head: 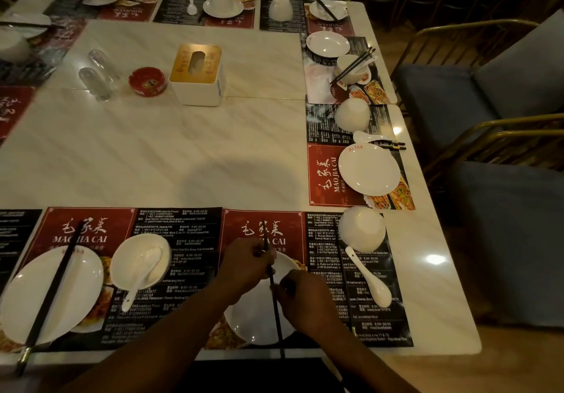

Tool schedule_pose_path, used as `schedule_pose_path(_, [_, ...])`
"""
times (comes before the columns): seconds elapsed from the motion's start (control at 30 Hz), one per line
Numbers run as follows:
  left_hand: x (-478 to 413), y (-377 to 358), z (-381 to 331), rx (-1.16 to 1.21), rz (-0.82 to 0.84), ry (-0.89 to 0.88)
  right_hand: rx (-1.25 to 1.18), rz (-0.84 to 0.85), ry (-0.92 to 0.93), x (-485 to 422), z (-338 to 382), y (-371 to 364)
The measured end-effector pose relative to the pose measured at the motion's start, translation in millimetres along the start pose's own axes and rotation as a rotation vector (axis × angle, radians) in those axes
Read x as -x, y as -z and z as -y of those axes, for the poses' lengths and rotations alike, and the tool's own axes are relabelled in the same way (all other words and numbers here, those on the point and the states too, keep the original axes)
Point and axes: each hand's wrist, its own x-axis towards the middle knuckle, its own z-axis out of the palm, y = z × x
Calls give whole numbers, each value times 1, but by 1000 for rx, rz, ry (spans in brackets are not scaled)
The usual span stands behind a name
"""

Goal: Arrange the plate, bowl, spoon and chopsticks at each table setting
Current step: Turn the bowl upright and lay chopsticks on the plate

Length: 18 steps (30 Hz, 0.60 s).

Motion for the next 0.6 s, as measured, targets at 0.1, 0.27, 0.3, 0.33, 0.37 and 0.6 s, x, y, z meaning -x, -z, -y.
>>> schedule_pose_path(0.1, [-10, 10, 9, -16, -45, 33, -4, -77, -120, -3, -24, 14])
schedule_pose_path(0.27, [-26, 11, 14, -167, 3, 29, 217, -237, -314, -2, -73, 33])
schedule_pose_path(0.3, [-29, 9, 15, -209, 3, 8, 214, -228, -335, -3, -76, 31])
schedule_pose_path(0.33, [-30, 8, 15, -250, -5, -16, 204, -219, -347, -4, -78, 30])
schedule_pose_path(0.37, [-32, 8, 16, -281, -14, -38, 189, -212, -351, -5, -77, 28])
schedule_pose_path(0.6, [-33, 10, 16, -399, 22, -102, -22, -212, -303, -2, -43, 24])
